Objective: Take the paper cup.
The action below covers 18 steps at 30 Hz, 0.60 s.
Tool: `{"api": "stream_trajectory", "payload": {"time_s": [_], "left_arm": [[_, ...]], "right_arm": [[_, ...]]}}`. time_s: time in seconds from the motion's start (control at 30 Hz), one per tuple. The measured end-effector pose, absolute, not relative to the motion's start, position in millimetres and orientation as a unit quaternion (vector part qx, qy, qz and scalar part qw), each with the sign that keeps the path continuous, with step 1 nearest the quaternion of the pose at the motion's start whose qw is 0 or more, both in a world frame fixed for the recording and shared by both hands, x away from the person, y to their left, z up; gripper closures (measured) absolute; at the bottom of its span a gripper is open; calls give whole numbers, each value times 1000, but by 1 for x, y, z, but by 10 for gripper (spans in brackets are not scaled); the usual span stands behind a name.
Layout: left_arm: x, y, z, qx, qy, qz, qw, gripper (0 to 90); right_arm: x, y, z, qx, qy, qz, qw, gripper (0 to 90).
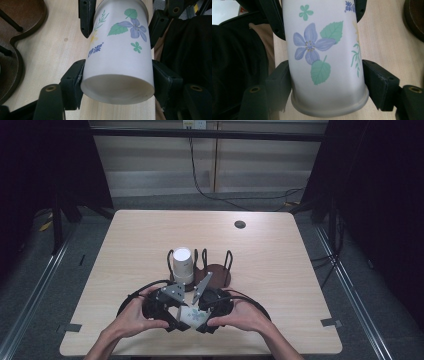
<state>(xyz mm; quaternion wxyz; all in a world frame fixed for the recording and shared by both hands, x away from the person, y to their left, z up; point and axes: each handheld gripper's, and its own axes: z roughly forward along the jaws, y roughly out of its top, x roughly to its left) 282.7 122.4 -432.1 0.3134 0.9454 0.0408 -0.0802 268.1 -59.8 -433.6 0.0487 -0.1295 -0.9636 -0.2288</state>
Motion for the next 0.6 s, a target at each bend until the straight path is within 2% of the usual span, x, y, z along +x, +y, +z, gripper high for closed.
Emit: {"api": "stream_trajectory", "payload": {"time_s": [0.27, 0.37, 0.6], "left_arm": [[284, 126, -430, 940, 53, -91, 325, 368], [285, 127, -429, 939, 56, -88, 329, 369], [288, 130, -429, 937, 60, -83, 334, 369]], "right_arm": [[270, -65, -434, -126, -957, -254, 50, 248], [272, -68, -432, -134, -951, -273, 47, 172], [273, -78, -427, -155, -937, -311, 40, 140]]}}
